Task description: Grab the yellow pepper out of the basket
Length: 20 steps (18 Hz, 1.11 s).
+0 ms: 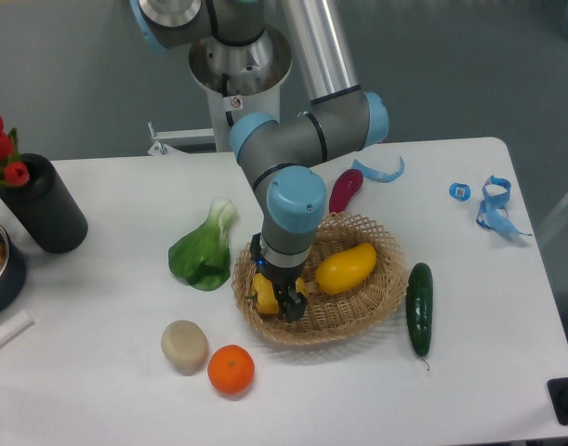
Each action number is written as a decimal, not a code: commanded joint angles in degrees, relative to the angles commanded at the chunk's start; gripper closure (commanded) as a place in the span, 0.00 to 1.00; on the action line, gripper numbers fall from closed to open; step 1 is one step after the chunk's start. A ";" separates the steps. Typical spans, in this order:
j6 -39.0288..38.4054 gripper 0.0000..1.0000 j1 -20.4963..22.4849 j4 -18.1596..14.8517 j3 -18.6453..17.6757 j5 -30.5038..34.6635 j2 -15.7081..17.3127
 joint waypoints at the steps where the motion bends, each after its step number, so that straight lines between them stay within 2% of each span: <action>1: -0.09 0.63 -0.09 0.00 -0.09 1.85 0.44; 8: -3.59 0.64 -0.18 -0.26 0.26 2.31 4.04; 10: -7.63 0.64 -0.18 -0.35 1.49 2.57 4.92; 13: -8.88 0.64 0.52 -0.70 3.60 2.92 5.54; 17: -10.28 0.64 3.86 -0.79 5.45 4.86 8.26; 20: -13.18 0.74 7.01 -0.79 5.98 4.42 8.27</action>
